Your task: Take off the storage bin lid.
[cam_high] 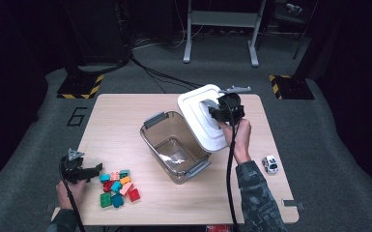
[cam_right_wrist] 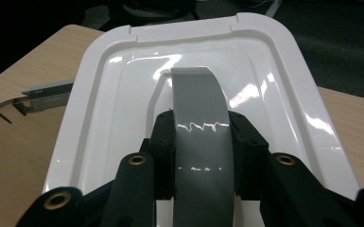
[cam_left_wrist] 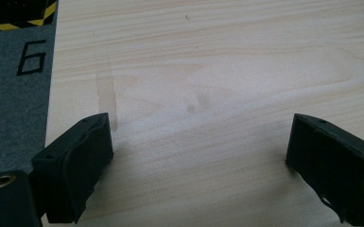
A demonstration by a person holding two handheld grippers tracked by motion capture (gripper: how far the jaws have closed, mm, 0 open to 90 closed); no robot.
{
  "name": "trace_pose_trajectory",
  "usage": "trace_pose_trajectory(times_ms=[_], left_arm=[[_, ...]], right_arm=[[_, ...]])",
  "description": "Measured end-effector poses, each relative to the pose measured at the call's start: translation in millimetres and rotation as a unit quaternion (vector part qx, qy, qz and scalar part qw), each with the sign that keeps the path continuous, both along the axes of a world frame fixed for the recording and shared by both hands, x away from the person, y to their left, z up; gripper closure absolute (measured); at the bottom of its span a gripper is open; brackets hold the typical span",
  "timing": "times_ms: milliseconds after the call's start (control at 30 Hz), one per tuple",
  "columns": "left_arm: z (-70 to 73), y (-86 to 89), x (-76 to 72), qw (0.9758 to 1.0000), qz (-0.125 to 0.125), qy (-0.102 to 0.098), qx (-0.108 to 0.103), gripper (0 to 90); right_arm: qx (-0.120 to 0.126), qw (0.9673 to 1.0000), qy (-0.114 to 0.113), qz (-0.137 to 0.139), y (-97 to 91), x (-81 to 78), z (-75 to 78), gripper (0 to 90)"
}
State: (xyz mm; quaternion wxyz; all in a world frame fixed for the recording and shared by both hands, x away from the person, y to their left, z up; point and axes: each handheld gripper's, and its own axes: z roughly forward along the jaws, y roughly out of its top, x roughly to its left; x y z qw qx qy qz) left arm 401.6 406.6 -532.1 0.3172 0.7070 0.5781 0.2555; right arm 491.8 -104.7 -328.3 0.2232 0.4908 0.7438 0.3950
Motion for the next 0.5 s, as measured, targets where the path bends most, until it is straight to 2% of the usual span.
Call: trace_pose_trajectory(times_ms=[33,100,500], left_arm=[[1.1,0.6,-0.3,1.0,-0.004,0.007,0.0,7.6],[0.0,0.0,0.0,1.0,0.0,0.0,0.0,7.5],[0.0,0.0,-0.1,1.0,0.0,0.0,0.001,7.5]], right_arm=[[0.0,1.0,-0.001,-0.004,-3.5,1.0,0.0,66.7],[0.001,0.9999,-0.003,-0.013,-9.2,2.4,-0.1,66.7],[0.007,0.9982,-0.005,-0.059,-45.3,11.3,-8.2,66.7]])
